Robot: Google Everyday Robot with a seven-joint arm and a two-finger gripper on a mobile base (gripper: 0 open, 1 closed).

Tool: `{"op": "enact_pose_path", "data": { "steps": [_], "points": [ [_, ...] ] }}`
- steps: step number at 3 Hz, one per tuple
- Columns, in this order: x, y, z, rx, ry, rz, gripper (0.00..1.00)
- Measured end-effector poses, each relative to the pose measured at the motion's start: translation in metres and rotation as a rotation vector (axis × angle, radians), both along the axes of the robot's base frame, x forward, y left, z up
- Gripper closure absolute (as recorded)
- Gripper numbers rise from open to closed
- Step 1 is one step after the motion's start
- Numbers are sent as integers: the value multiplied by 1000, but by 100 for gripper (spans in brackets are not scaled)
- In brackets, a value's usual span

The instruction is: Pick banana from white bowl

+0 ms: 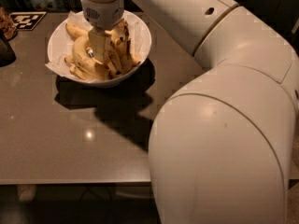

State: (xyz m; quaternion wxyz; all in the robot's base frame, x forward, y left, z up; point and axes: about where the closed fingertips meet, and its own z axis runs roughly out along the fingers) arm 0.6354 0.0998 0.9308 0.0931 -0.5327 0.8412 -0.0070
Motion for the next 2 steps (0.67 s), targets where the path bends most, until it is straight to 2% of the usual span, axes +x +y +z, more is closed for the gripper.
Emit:
{"op": "enact_pose_path", "data": {
  "steps": [1, 2],
  "points": [
    [0, 0, 0, 0, 0, 0, 11],
    [14, 14, 1, 48, -49, 5, 0]
  ]
}}
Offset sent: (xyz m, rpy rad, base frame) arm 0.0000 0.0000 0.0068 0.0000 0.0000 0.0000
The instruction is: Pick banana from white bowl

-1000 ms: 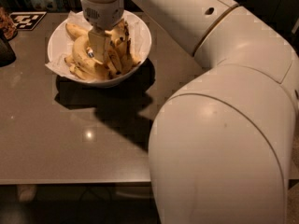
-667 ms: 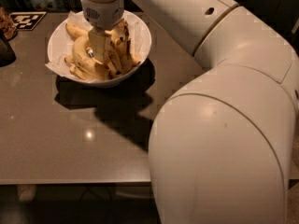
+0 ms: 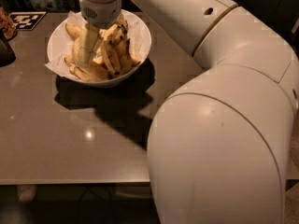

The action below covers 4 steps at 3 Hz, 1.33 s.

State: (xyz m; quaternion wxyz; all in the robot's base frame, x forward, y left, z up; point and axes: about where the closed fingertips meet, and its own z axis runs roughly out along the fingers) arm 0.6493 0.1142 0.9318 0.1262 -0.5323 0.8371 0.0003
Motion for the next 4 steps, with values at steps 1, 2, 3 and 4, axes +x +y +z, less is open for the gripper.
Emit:
{"op": "enact_pose_path", "data": {
  "steps": [1, 2, 3, 4],
  "points": [
    [4, 4, -1, 12, -12, 2, 0],
    [2, 6, 2, -3, -28, -14, 0],
    [1, 6, 4, -11, -43, -37, 0],
    [0, 4, 8, -18, -54, -68, 0]
  ]
}}
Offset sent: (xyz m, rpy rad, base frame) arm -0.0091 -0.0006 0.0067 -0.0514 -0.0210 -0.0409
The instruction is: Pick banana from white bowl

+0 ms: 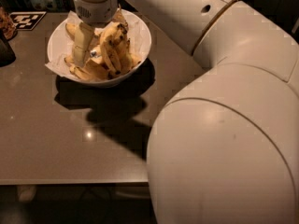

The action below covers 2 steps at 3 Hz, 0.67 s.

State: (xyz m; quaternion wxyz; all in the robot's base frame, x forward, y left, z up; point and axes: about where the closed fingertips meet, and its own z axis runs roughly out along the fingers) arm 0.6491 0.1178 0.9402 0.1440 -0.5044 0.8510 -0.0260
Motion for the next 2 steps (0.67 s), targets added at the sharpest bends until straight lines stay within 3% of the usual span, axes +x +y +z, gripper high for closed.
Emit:
{"op": "enact_pose_path", "data": {
  "steps": [2],
  "points": [
    [-9, -17, 11, 6, -7, -119, 22]
  ]
}}
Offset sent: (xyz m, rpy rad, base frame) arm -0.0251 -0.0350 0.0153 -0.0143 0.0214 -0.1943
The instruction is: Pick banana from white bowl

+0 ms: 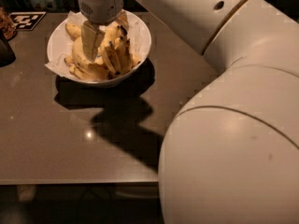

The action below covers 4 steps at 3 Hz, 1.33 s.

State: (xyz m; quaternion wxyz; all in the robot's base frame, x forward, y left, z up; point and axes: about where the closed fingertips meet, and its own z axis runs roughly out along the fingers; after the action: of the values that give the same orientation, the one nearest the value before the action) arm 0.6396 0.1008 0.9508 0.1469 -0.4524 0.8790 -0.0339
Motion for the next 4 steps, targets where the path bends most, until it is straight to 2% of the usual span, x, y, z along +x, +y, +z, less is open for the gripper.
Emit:
{"op": "enact_pose_path", "data": {
  "steps": [1, 2, 4],
  "points": [
    [-4, -1, 1, 9, 8, -26, 30],
    [-6, 3, 2, 10, 13, -22, 34],
    [-1, 22, 9, -2, 1, 16, 51]
  ]
}}
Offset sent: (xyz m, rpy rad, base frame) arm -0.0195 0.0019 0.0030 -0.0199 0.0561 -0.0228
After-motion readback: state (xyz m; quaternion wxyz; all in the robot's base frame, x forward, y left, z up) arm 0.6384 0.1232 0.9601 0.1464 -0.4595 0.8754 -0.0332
